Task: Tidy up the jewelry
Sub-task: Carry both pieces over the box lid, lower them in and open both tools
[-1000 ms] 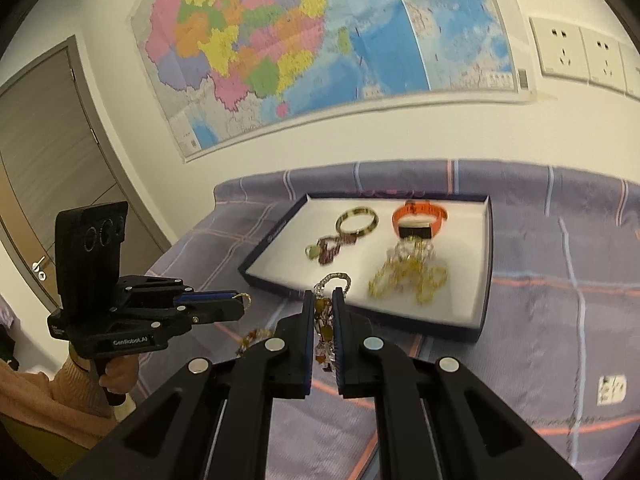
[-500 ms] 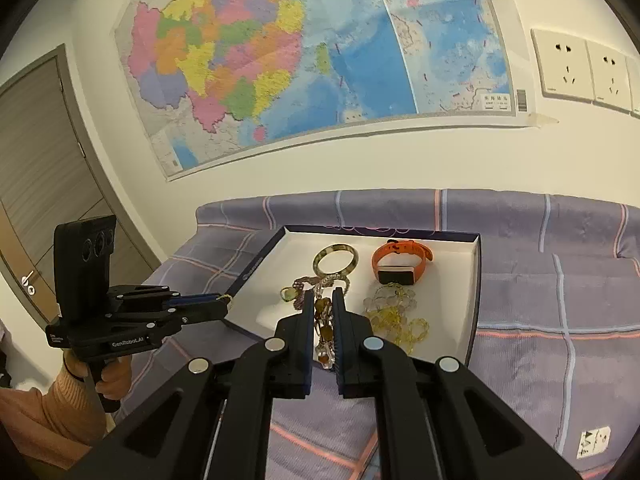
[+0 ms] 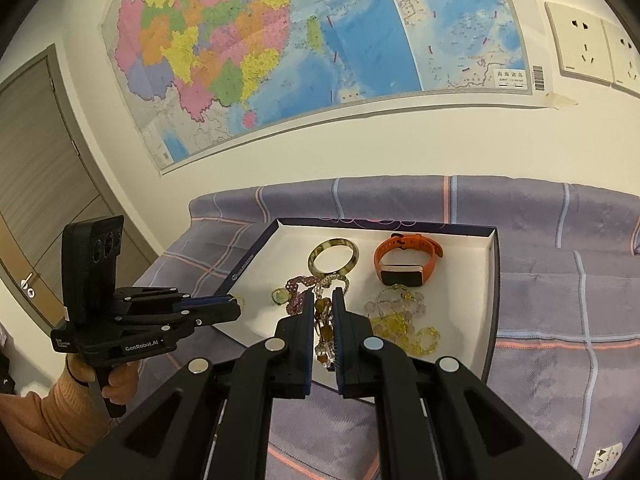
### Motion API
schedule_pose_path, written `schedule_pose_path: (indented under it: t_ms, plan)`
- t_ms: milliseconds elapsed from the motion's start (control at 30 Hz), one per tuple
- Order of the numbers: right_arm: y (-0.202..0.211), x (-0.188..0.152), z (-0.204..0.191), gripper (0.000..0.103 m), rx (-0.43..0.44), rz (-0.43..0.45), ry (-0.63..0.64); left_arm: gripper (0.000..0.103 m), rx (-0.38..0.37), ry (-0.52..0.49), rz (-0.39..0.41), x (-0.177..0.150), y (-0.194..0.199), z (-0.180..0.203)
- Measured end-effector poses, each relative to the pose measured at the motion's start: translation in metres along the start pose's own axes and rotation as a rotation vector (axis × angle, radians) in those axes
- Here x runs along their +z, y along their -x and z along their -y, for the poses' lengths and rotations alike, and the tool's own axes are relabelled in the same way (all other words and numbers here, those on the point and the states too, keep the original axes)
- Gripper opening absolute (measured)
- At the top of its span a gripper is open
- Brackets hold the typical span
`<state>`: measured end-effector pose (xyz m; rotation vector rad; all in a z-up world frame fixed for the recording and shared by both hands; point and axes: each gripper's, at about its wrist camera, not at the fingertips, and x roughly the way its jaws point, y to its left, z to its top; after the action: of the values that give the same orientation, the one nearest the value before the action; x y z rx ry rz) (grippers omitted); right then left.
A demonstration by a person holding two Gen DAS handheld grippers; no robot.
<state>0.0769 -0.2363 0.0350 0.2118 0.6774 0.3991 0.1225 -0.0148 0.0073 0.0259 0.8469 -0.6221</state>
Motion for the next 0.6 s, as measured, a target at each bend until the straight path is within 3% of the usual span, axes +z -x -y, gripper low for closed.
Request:
schedule_pose_path:
  t_ms: [600]
  plan:
    - [-0.014, 0.000, 0.005, 0.007, 0.016, -0.022, -0.016, 0.010, 0.028, 0.009, -0.018, 0.006, -0.014, -0.004]
